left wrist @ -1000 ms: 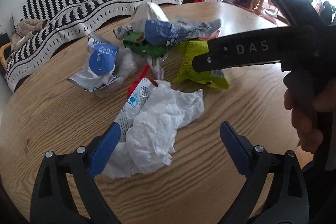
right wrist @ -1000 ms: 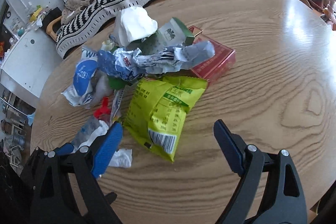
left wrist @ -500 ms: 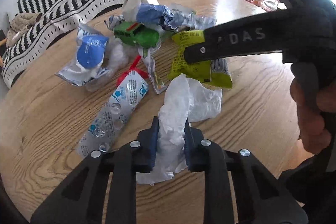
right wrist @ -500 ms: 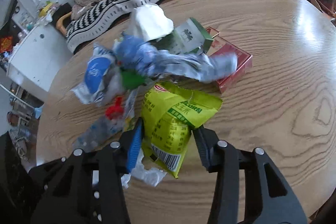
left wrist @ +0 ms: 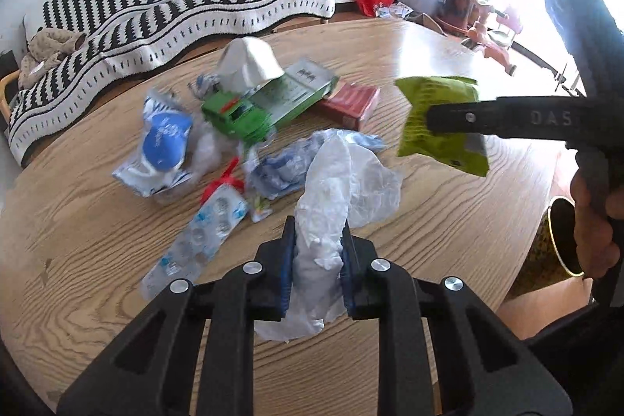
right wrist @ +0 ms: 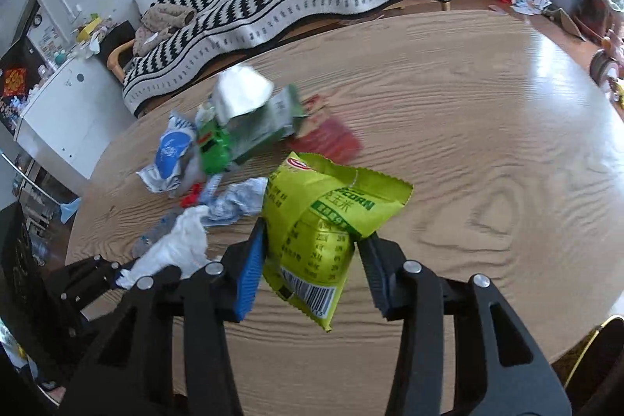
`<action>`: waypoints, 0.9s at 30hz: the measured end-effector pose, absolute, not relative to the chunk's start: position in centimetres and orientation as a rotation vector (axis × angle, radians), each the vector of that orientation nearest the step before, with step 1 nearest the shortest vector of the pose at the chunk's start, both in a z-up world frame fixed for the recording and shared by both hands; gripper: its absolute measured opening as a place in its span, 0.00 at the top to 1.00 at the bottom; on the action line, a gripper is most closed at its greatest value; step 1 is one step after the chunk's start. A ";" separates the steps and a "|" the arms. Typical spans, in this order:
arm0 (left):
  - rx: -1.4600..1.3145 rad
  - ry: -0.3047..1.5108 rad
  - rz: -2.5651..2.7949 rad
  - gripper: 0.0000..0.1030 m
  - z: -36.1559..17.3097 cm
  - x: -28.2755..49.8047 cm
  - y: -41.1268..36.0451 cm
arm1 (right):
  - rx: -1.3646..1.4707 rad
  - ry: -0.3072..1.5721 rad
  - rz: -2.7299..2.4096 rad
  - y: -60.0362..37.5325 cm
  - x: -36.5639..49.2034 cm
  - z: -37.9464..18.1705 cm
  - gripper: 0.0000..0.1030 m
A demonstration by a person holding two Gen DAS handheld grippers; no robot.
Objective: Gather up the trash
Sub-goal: 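Carry tissue and snack bag over the bin and open both tools to drop them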
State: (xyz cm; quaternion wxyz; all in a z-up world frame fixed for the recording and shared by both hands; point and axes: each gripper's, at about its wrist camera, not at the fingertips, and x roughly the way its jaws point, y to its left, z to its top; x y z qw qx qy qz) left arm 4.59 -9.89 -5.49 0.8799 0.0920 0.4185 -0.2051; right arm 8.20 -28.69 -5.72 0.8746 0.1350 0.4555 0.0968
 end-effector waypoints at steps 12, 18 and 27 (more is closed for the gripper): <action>0.172 0.853 -0.565 0.81 -4.8 5.0 -20.5 | 0.291 0.907 0.018 -41.5 1.7 -4.9 0.55; 0.150 0.861 -0.681 0.81 -5.3 3.8 -28.4 | 0.342 0.892 -0.110 -49.5 -3.1 -5.5 0.55; 0.141 0.888 -0.849 0.81 -6.3 -1.1 -41.5 | 0.419 0.876 -0.400 -62.4 -13.6 -8.1 0.55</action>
